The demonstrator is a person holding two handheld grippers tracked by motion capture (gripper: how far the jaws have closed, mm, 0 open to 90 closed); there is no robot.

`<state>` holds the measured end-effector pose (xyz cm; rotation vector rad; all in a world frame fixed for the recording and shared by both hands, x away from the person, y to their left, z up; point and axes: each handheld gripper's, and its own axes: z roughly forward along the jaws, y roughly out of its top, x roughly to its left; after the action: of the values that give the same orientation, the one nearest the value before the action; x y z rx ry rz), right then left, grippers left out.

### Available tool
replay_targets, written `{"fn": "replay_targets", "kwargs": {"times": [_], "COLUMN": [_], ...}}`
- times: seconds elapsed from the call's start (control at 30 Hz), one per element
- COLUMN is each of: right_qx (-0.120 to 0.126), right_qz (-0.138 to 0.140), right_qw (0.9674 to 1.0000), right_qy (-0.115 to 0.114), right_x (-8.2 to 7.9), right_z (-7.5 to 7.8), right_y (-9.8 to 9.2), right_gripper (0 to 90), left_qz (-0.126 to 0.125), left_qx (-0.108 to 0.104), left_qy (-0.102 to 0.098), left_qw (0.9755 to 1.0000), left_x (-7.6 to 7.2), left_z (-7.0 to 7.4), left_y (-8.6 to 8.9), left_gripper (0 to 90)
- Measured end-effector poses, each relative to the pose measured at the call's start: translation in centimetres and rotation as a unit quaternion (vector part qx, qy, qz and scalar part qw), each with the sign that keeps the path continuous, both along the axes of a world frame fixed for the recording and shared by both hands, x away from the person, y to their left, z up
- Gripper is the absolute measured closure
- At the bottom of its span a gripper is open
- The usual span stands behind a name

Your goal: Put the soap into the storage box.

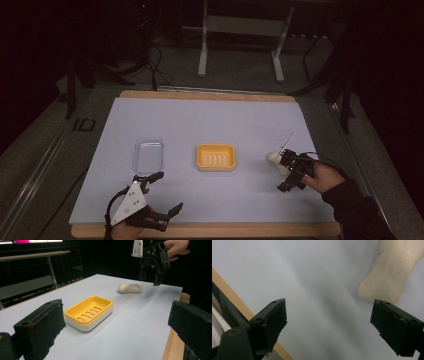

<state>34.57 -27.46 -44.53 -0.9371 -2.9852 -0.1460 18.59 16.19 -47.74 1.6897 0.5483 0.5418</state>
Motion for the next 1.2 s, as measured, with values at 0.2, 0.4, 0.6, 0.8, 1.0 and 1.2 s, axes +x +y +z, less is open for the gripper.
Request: {"fn": "replay_targets", "kwargs": {"times": [0.2, 0.4, 0.6, 0.8, 1.0, 1.2], "right_qx": [0.025, 0.048, 0.047, 0.055, 0.073, 0.097], "right_qz": [-0.015, -0.027, -0.048, -0.071, -0.086, -0.090], "right_qw": [0.9995, 0.9982, 0.9976, 0.9950, 0.9924, 0.9887], "right_qy": [-0.013, -0.021, -0.018, -0.043, -0.049, -0.070], "right_x": [1.0, 2.1, 2.9, 3.6, 4.5, 5.1], "right_z": [0.7, 1.0, 0.6, 0.5, -0.2, -0.9], "right_y": [-0.6, -1.4, -1.6, -1.6, -1.6, -1.7], "right_gripper": [13.2, 13.3, 13.5, 13.8, 14.3, 19.4], "left_qz": [0.000, -0.001, -0.001, -0.002, -0.004, -0.007], "left_qx": [0.000, -0.001, -0.004, -0.005, -0.005, -0.007], "left_qy": [0.001, 0.003, 0.004, 0.004, 0.005, 0.006], "left_qw": [1.0000, 1.0000, 1.0000, 1.0000, 1.0000, 0.9999], "left_x": [0.0, 0.1, 0.1, 0.1, 0.1, 0.0], "left_z": [0.0, 0.0, 0.0, 0.0, 0.0, 0.0], "left_y": [0.1, 0.0, 0.1, 0.0, 0.0, 0.0], "left_gripper": [0.8, 0.8, 0.8, 0.8, 0.8, 0.8]}}
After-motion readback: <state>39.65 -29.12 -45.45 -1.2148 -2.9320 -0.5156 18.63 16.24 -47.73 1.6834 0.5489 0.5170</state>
